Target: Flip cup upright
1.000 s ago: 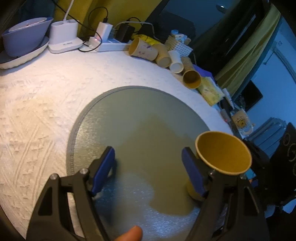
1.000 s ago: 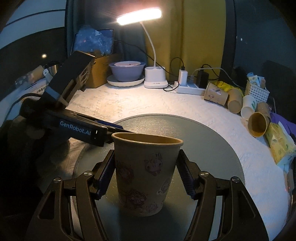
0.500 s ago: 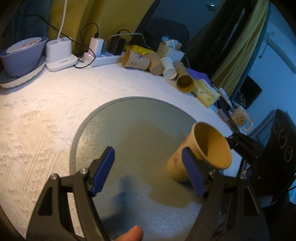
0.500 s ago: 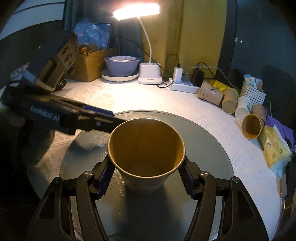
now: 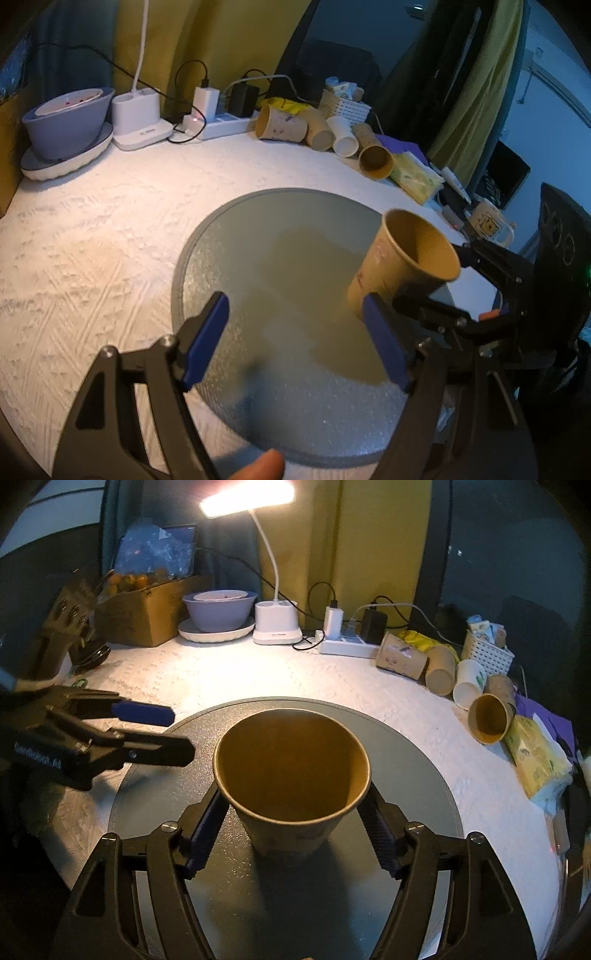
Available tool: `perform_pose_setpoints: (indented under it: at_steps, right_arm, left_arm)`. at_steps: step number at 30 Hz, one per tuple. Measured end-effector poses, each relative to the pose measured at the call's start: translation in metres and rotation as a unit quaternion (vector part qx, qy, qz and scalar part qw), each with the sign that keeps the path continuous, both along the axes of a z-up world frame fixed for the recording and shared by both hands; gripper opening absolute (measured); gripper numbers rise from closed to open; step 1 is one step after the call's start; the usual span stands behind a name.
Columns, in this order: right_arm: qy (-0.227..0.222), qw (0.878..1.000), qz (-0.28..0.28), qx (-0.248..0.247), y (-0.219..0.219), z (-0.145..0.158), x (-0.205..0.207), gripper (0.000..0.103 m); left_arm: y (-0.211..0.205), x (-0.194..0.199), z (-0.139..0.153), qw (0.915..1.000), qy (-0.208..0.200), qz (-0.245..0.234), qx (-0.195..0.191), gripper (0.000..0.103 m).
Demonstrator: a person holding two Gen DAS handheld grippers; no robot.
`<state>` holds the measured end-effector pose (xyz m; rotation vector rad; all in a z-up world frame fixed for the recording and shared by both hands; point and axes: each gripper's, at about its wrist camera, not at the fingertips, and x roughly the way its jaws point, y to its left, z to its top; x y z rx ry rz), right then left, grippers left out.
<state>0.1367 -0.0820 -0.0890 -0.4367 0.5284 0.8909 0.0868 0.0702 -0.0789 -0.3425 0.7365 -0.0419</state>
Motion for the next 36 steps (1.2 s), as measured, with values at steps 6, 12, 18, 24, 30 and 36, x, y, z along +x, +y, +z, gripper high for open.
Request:
perform_pose_setpoints:
  at_steps: [6,12,18,24,30,36]
  right_arm:
    - [0.009,0.999,-0.038,0.013,-0.014,0.006,-0.009,0.075]
    - [0.007,0.998,-0.061,0.029,-0.033,0.014,-0.03,0.075]
    - [0.004,0.996,-0.072,0.048,-0.053,0.023,-0.054,0.075]
    - [0.003,0.994,-0.084,0.075,-0.071,0.035,-0.072,0.075]
    - [-0.006,0.991,-0.105,0.083,-0.083,0.05,-0.086,0.075]
    - [-0.025,0.987,-0.125,0.102,-0.095,0.07,-0.099,0.075]
  left_arm:
    - [-0.008,-0.019,0.008,0.9997,-0.021,-0.011,0.012,0.076]
    - [-0.021,-0.041,0.018,0.998,-0.047,-0.021,0.036,0.076]
    - [-0.038,-0.058,0.026,0.9969,-0.055,-0.034,0.046,0.076]
    - [-0.056,-0.074,0.038,0.9948,-0.077,-0.045,0.049,0.076]
    - [-0.071,-0.084,0.059,0.99,-0.117,-0.053,0.057,0.076]
    - [-0.078,-0.095,0.08,0.9845,-0.154,-0.041,0.074,0.076]
